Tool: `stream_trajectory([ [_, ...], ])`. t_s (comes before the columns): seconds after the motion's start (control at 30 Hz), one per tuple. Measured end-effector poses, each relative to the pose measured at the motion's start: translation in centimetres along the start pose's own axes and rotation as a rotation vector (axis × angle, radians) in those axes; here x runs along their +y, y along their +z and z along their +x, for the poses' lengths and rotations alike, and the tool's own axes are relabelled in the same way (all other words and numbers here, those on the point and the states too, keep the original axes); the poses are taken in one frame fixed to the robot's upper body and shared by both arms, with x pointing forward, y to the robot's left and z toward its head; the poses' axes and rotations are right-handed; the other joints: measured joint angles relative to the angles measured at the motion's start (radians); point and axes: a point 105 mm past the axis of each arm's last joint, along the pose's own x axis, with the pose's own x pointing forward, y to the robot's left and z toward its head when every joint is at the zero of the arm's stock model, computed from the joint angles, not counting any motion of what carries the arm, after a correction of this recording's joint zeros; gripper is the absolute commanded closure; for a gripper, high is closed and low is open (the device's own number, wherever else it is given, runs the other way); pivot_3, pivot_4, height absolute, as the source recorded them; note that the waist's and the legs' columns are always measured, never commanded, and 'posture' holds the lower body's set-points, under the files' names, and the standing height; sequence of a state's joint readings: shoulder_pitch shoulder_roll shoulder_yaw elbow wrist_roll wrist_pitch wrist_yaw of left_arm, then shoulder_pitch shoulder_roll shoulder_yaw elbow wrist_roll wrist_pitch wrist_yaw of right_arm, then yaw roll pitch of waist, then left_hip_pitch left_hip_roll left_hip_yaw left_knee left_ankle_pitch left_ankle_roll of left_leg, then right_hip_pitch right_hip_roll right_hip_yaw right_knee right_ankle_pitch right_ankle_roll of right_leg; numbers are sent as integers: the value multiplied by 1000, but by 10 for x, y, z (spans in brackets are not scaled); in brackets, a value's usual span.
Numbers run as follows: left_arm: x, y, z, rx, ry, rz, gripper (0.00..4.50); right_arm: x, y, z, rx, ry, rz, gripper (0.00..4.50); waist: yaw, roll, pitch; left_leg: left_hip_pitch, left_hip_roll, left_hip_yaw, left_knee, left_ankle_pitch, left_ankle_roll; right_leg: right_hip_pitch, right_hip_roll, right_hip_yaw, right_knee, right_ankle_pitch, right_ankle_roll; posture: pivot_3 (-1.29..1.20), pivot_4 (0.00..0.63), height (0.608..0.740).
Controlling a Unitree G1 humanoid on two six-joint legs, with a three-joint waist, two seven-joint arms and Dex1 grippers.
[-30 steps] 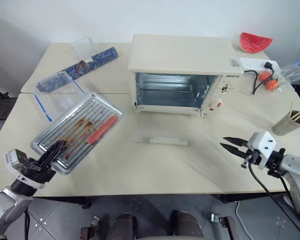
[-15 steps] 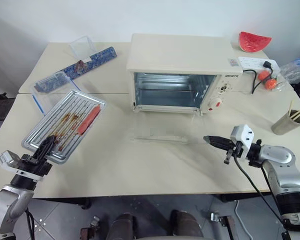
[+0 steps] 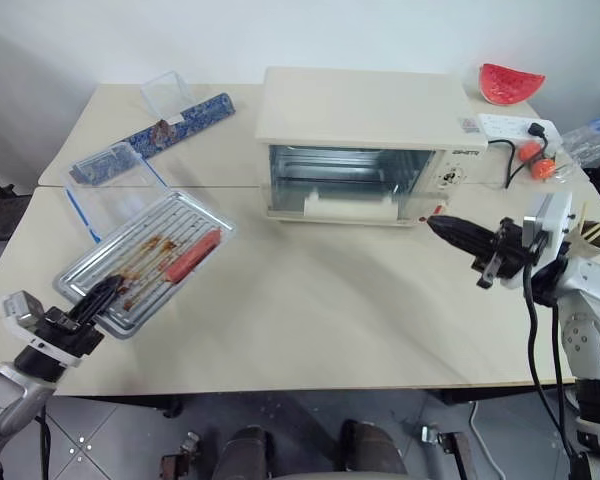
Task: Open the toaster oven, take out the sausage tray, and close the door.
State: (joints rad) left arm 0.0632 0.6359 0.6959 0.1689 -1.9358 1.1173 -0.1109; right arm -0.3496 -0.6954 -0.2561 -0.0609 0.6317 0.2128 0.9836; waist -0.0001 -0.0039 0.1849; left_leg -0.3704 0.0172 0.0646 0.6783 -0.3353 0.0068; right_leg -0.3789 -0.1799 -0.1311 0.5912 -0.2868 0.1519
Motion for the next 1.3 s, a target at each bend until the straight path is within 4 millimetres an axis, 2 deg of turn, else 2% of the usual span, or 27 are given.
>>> stream_trajectory([
  [0.17, 3, -23, 12, 158, 11, -5, 4500, 0, 13, 2, -29, -34, -4, 4466, 2, 0, 0, 0, 0, 0, -3, 0, 0, -1, 0, -1, 0, 0, 0, 0, 150, 740],
  [0.27, -4, -30, 25, 214, -32, 0, 4500, 8, 3, -7, 3, -40, 18, 4466, 6, 0, 0, -1, -1, 1, -5, 0, 0, -2, 0, -1, 0, 0, 0, 0, 150, 740],
  [0.33, -10, -41, 39, 306, -53, 25, 4500, 15, 0, -23, 19, -37, 74, 4466, 17, 0, 0, -1, -2, 2, -6, 0, 0, -3, 0, -1, 0, 0, 0, 0, 150, 740],
  [0.47, -13, -82, 64, 581, -61, 86, 4500, 37, -4, -53, 108, 8, 105, 3314, 33, 0, 0, -1, -3, 6, -7, 0, 0, -2, 1, -1, -1, 0, 1, 0, 150, 740],
  [0.57, -9, -116, 80, 804, -54, 123, 4500, 62, -9, -74, 179, 53, 106, 2249, 37, 0, 0, 0, -2, 8, -8, 0, 0, -1, 1, -1, -2, 0, 1, 0, 150, 740],
  [0.7, -9, -136, 98, 924, -75, 145, 4500, 81, -11, -83, 213, 90, 91, 796, 22, 0, 0, 2, -1, 13, -9, 1, 0, -2, 2, 0, -3, 0, 1, 0, 150, 740],
  [0.77, -4, -147, 116, 956, -72, 147, 4500, 89, -12, -90, 214, 82, 130, 138, 27, 0, -1, 2, -1, 13, -10, 2, 0, -1, 2, 0, -4, 0, 1, 0, 150, 740],
  [0.83, 3, -162, 134, 990, -57, 140, 4500, 98, -14, -94, 216, 109, 179, 62, 33, 0, 0, 1, -1, 13, -8, 2, 0, 0, 2, 0, -5, 0, 1, 0, 150, 740],
  [1.0, 1, -178, 167, 982, -83, 129, 4500, 94, -6, -98, 185, 85, 109, 62, 48, 0, -1, 2, -2, 12, -6, 2, 1, 2, 2, 0, -5, 1, 1, 0, 150, 740],
  [1.2, 3, -187, 185, 961, -94, 109, 4500, 100, -12, -106, 220, 75, 145, 62, 67, 1, -2, 2, -2, 10, -1, 2, 2, 4, 1, -1, -4, 1, 2, 0, 150, 740],
  [1.3, 4, -190, 186, 968, -94, 124, 4500, 98, -13, -109, 221, 60, 142, 62, 70, 1, -2, 2, -2, 10, 2, 1, 2, 4, 0, 0, -5, 1, 2, 0, 150, 740],
])
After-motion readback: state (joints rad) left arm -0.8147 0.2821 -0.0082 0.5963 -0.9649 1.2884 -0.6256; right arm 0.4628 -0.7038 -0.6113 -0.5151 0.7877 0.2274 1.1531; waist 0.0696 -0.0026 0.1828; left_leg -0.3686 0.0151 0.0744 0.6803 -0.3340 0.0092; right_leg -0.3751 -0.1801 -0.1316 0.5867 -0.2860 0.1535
